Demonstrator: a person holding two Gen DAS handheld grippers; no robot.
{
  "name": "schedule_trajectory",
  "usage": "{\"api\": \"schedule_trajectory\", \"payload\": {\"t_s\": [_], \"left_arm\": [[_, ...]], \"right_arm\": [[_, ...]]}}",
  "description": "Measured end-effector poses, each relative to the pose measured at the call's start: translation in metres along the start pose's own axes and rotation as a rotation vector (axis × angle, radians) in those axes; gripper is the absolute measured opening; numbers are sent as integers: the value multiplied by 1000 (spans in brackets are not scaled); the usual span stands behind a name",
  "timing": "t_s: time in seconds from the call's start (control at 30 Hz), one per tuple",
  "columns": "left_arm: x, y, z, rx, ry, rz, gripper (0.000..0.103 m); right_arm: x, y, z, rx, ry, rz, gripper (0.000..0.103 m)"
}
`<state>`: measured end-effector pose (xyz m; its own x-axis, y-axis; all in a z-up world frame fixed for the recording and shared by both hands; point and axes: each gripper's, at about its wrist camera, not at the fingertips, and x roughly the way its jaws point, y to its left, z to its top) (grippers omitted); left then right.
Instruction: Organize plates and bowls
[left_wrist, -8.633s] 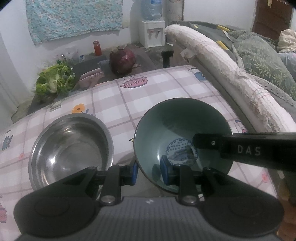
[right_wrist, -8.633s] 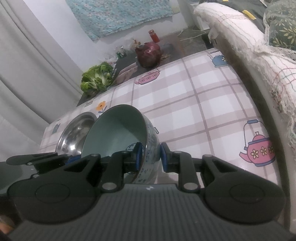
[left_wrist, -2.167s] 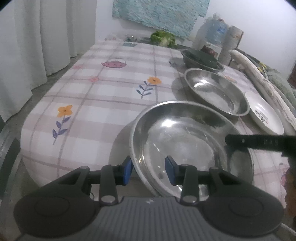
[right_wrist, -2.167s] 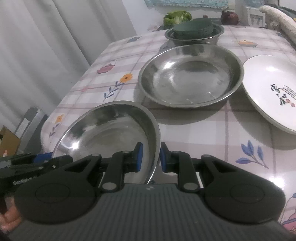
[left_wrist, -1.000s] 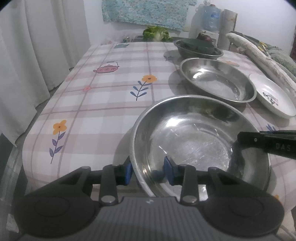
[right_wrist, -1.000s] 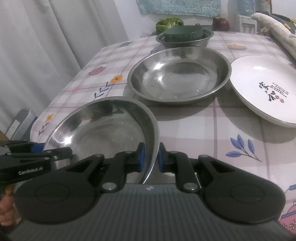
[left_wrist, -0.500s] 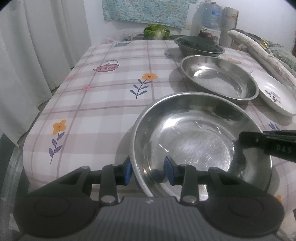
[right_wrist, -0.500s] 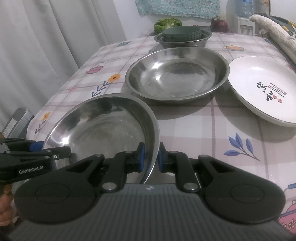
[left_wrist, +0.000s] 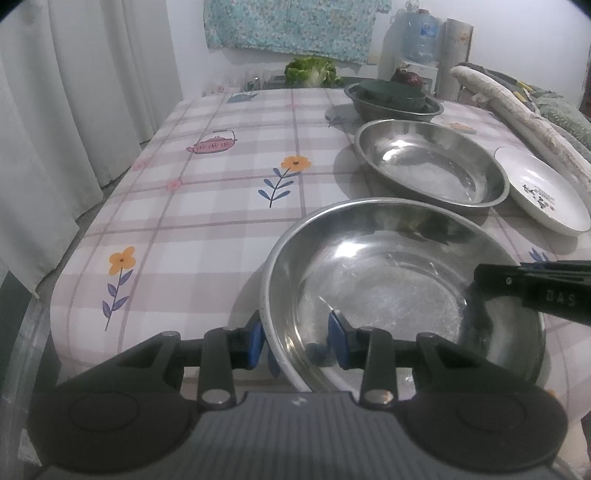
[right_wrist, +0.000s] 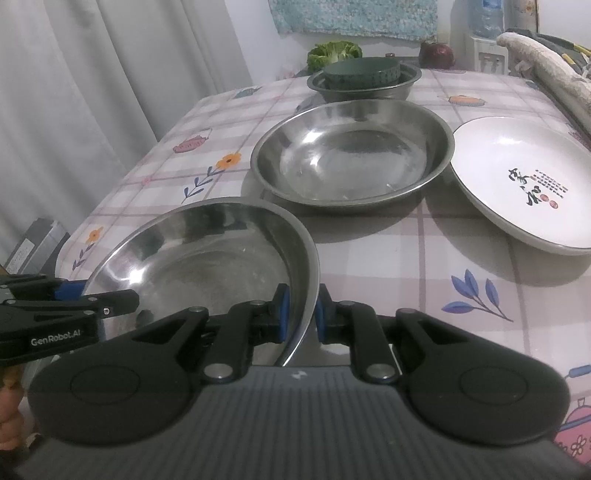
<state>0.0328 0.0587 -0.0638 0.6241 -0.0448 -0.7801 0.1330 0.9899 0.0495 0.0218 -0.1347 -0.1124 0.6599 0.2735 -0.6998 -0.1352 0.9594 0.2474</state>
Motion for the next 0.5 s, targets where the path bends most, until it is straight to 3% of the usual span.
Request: {"api": "schedule_trajectory", "payload": {"t_s": [0.5], "left_arm": [[6,0,0,4,13,-13,38]], "right_arm": [[4,-3,-2,7,8,-1,15]]}}
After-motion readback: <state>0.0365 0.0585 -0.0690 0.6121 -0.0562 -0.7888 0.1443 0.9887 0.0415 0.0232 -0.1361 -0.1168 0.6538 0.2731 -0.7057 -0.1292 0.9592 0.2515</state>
